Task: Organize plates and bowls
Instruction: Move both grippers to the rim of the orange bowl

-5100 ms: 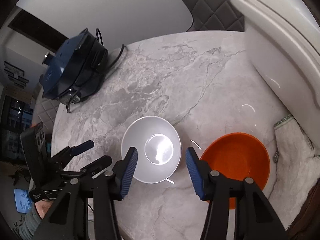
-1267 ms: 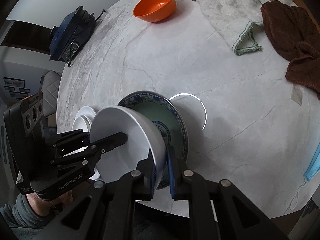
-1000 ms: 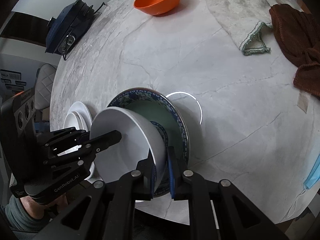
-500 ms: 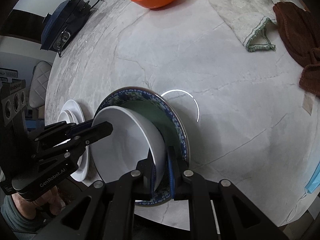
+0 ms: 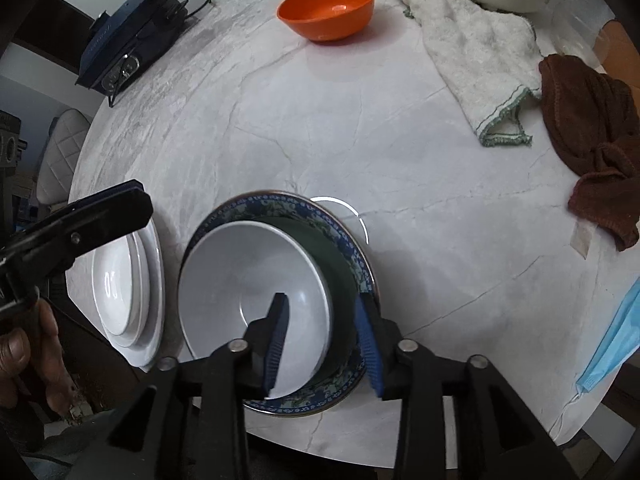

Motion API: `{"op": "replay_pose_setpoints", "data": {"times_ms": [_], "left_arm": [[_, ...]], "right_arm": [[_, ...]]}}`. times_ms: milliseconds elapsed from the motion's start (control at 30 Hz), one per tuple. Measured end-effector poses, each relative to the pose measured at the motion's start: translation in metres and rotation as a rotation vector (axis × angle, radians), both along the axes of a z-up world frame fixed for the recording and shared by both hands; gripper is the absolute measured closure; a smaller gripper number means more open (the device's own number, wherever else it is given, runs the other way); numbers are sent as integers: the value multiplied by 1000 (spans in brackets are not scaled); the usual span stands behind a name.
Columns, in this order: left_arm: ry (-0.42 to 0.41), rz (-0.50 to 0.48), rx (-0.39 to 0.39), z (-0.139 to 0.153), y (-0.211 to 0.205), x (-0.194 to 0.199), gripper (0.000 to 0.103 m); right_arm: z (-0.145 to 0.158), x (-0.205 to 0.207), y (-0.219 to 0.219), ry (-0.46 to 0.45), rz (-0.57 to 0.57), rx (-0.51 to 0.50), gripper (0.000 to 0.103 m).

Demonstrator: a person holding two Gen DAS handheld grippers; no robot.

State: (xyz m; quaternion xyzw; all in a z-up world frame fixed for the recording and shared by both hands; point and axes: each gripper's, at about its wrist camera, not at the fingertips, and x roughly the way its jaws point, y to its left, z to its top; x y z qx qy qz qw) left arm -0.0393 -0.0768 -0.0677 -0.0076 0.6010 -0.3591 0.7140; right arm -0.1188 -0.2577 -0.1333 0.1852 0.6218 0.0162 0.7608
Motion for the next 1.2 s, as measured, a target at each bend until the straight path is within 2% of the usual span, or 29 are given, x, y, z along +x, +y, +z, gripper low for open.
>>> {"op": "replay_pose_setpoints", "data": {"times_ms": [33,100,133,200,300,333,467,533,633,733,800,900,1033,1100,1167,1200], "left_arm": [[0,7,-19,4,3,6,12],[-10,13,-46,10,8,18,8],[-23,16,-55,13,11,25,6],[-46,10,-86,19,17,39,5],[-104,14,-153,27,26,63,3],[-108,13,-137,26,27,72,1],[-18,-27,-53,8,17,119,1],[7,-14,-16,-4,13,146,1],[42,15,-28,-18,7,188,2],[49,-11,-14,-29,-13,223,3],[39,-29,-1,-34,-29,241,3],[53,-66,-5,-47,-52,261,3],[78,-115,2,-68,-77,274,3],[94,-132,4,-80,-86,278,3],[109,-145,-2,-89,-93,282,8],[117,-149,-3,-94,-96,284,15]], "right_arm": [[9,-3,-2,-39,-15,0,41],[28,-7,-8,-134,-42,51,21],[36,-9,-13,-177,-58,93,18],[49,-10,-25,-243,-94,173,17],[65,-4,-44,-304,-156,224,17],[69,-1,-50,-316,-175,240,17],[81,31,-75,-354,-243,279,17],[82,48,-89,-372,-275,317,17],[73,83,-108,-353,-321,343,17],[51,125,-118,-271,-326,342,18],[36,149,-122,-221,-333,343,22],[18,173,-130,-200,-371,400,26],[-3,200,-136,-157,-374,414,27],[-11,209,-137,-138,-371,417,32],[-16,217,-137,-128,-356,414,38],[-19,220,-137,-121,-352,417,42]]}}
